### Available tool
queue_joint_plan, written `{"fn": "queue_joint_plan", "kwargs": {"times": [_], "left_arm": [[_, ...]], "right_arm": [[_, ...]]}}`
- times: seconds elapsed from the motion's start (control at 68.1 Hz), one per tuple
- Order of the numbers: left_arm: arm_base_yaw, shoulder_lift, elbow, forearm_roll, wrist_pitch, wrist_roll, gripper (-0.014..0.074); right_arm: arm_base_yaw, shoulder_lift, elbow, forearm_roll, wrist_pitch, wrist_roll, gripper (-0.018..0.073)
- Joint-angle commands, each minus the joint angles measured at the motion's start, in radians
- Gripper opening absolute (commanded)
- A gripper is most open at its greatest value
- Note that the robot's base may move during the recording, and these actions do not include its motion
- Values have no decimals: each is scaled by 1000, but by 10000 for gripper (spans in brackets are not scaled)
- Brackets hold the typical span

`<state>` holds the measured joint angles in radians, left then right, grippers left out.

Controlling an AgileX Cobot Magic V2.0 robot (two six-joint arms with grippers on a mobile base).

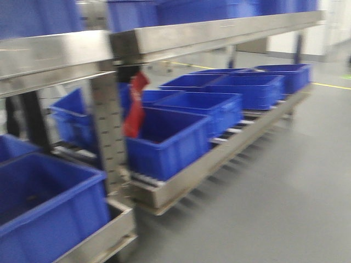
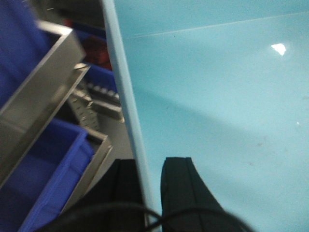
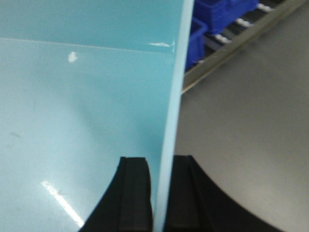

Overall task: Move two blue bins to right shelf middle
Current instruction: 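Turn the base and approach the other bin shelf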

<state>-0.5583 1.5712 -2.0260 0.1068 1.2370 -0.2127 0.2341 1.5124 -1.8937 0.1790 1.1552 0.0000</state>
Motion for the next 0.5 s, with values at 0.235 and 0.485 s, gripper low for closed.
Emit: {"fn": "queue_joint_plan", "kwargs": {"times": [0.235,0.485], "left_arm": [[-6,-20,-12,-7,-32,17,-111],[-6,-20,-12,-7,-32,17,-111]], "right_arm": [[-4,-8,-13,-18,-40,-17,-162],[-4,-8,-13,-18,-40,-17,-162]]}}
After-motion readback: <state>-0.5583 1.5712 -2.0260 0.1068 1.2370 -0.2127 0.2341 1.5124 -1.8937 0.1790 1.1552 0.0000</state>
